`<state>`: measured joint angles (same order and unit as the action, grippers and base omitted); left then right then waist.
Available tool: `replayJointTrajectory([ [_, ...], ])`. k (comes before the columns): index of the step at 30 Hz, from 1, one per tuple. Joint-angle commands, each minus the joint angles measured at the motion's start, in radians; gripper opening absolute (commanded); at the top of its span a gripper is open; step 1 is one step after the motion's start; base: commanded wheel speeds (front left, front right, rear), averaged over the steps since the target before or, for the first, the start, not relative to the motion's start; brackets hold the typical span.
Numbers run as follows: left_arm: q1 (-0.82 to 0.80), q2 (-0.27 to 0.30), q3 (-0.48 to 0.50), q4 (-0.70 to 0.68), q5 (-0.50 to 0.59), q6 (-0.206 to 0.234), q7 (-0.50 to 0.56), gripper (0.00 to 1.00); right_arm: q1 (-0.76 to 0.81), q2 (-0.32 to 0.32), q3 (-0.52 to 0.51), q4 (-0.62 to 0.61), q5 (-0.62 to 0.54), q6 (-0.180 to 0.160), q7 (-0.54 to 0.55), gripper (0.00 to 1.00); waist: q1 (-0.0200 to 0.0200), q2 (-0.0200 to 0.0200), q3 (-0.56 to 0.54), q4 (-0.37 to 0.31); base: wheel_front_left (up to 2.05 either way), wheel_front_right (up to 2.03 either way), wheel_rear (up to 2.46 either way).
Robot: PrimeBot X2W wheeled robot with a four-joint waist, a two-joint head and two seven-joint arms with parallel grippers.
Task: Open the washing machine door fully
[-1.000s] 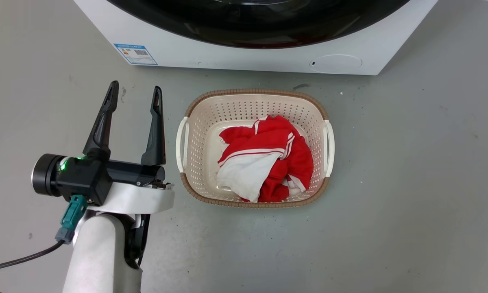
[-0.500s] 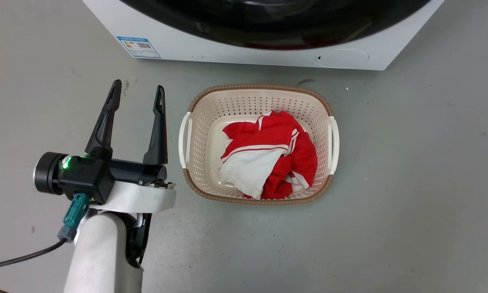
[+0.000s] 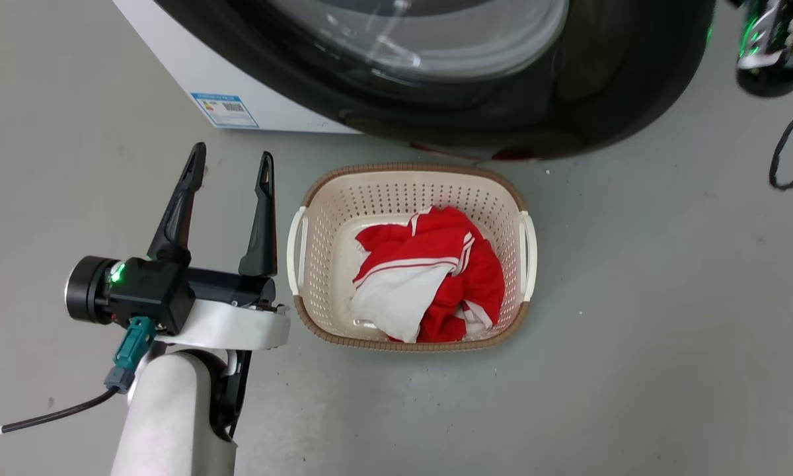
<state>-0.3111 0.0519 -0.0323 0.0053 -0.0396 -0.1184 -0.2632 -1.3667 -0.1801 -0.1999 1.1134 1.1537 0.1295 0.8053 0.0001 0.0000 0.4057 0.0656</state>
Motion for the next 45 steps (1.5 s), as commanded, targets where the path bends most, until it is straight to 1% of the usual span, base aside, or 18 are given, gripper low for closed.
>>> replayJointTrajectory([
  [1,0.016,-0.001,-0.002,0.005,0.004,0.003,-0.002,1.00,0.035,0.027,0.010,-0.013,0.008,0.002,0.024,0.00,-0.0001,0.0000,-0.029,-0.005,0.00,0.00,0.00],
  [12,0.095,-0.001,0.002,0.045,0.015,0.002,-0.002,1.00,0.288,0.095,0.051,-0.166,0.035,0.002,0.168,0.00,-0.0001,0.0000,-0.180,-0.014,0.00,0.00,0.00],
  [18,0.144,-0.001,0.012,0.048,0.018,0.009,-0.002,1.00,0.417,0.124,0.081,-0.266,0.061,0.002,0.211,0.00,-0.0001,0.0000,-0.236,-0.019,0.00,0.00,0.00],
  [22,0.167,-0.001,0.013,0.054,0.017,0.011,-0.002,1.00,0.487,0.132,0.118,-0.328,0.095,0.002,0.244,0.00,-0.0001,0.0000,-0.265,-0.019,0.00,0.00,0.00],
  [26,0.185,-0.002,0.005,0.059,0.015,0.015,-0.002,1.00,0.554,0.134,0.212,-0.391,0.183,0.002,0.258,0.00,-0.0001,0.0000,-0.288,-0.019,0.00,0.00,0.00],
  [27,0.191,-0.002,0.000,0.060,0.012,0.018,-0.002,1.00,0.600,0.133,0.289,-0.436,0.249,0.002,0.240,0.00,-0.0001,0.0000,-0.302,-0.021,0.00,0.00,0.00],
  [31,0.205,-0.002,-0.002,0.063,0.006,0.021,-0.002,1.00,0.651,0.134,0.394,-0.502,0.323,0.002,0.206,0.00,-0.0001,0.0000,-0.316,-0.026,0.00,0.00,0.00],
  [36,0.214,-0.002,-0.006,0.064,0.004,0.021,-0.002,1.00,0.698,0.133,0.506,-0.571,0.380,0.002,0.146,0.00,-0.0001,0.0000,-0.327,-0.032,0.00,0.00,0.00],
  [40,0.222,-0.002,-0.004,0.065,0.003,0.022,-0.002,1.00,0.722,0.131,0.553,-0.613,0.398,0.002,0.057,0.00,-0.0001,0.0000,-0.335,-0.040,0.00,0.00,0.00],
  [41,0.222,-0.002,-0.004,0.065,0.003,0.022,-0.002,1.00,0.722,0.131,0.553,-0.613,0.398,0.002,0.057,0.00,-0.0001,0.0000,-0.335,-0.040,0.00,0.00,0.00],
  [43,0.224,-0.002,-0.003,0.066,0.003,0.023,-0.002,1.00,0.732,0.131,0.556,-0.628,0.388,0.002,-0.019,0.00,-0.0001,0.0000,-0.339,-0.044,0.00,0.00,0.00],
  [45,0.227,-0.002,-0.003,0.068,0.002,0.024,-0.002,1.00,0.749,0.130,0.540,-0.639,0.373,0.002,-0.129,0.00,-0.0001,0.0000,-0.347,-0.047,0.00,0.00,0.00],
])
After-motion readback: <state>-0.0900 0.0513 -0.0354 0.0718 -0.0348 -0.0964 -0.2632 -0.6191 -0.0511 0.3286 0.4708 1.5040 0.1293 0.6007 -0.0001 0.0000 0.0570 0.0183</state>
